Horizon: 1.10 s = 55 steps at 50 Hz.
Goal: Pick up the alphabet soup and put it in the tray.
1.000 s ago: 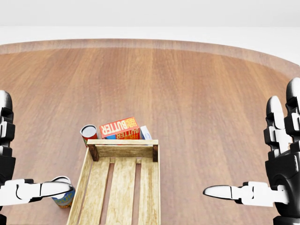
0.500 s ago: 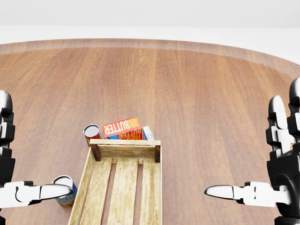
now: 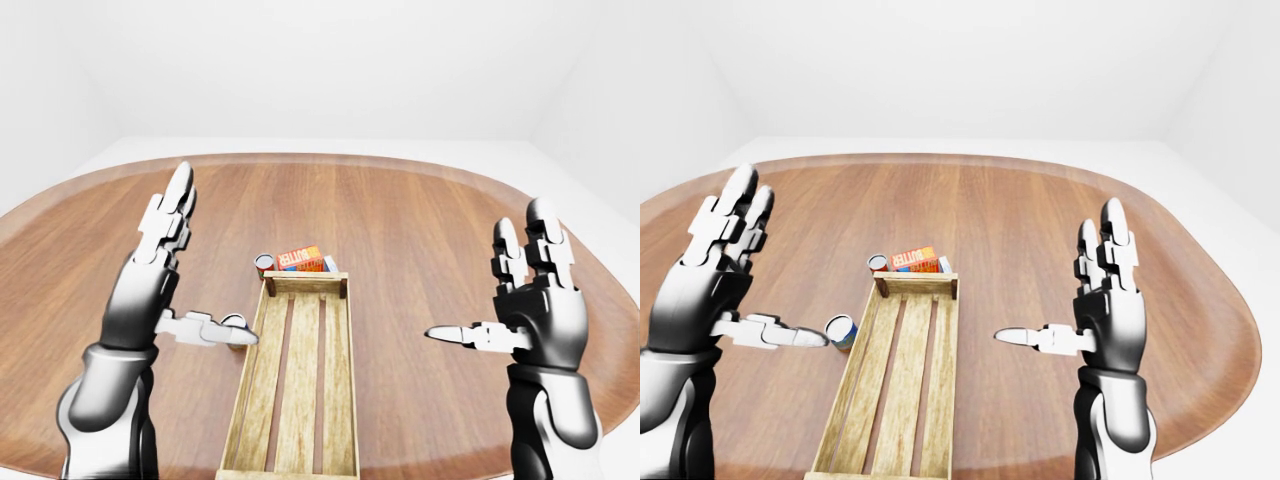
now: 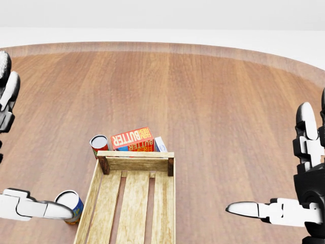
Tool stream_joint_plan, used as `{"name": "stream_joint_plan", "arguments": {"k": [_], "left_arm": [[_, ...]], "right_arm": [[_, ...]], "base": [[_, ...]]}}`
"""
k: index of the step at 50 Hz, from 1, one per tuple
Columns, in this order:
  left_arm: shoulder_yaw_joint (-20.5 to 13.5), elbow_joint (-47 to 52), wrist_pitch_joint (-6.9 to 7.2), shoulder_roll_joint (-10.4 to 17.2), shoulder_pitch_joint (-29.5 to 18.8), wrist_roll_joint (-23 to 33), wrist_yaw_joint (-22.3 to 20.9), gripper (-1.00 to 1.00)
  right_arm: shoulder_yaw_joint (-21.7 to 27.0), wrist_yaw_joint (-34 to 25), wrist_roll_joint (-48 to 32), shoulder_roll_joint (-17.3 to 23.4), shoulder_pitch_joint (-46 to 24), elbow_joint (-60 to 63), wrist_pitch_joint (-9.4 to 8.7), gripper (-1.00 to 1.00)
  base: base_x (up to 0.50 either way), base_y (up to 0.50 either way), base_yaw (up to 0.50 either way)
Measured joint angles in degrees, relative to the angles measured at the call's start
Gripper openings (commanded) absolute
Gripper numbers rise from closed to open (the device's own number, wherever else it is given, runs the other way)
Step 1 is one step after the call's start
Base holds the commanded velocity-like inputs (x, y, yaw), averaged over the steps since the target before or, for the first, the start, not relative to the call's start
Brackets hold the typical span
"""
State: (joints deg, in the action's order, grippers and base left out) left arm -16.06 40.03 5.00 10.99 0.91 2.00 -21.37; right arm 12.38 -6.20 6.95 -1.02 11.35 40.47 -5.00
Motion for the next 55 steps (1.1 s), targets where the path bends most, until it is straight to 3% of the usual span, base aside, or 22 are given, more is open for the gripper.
{"name": "stream_joint_plan", "arguments": {"k": [14, 35, 45, 55], "left_arm": [[0.5, -12.9, 0.00, 3.3, -5.1, 20.7, -7.6, 1.00], [2.8, -27.6, 0.00, 6.5, -8.7, 44.6, -11.4, 1.00], [3.4, -33.2, 0.00, 7.4, -9.9, 53.0, -12.1, 1.00], [4.6, -40.4, -0.15, 8.1, -12.2, 57.7, -10.4, 1.00]], "right_arm": [[0.3, -0.2, 0.8, -0.2, 0.3, 2.0, 0.00, 1.00], [0.6, -0.3, 1.3, -0.4, 0.5, 3.5, 0.00, 1.00], [0.8, -0.4, 1.5, -0.5, 0.7, 4.1, 0.00, 1.00], [0.9, -0.4, 1.5, -0.6, 0.7, 4.3, 0.00, 1.00]], "base": [[0.00, 0.00, 0.00], [0.00, 0.00, 0.00], [0.00, 0.00, 0.00], [0.00, 0.00, 0.00]]}}
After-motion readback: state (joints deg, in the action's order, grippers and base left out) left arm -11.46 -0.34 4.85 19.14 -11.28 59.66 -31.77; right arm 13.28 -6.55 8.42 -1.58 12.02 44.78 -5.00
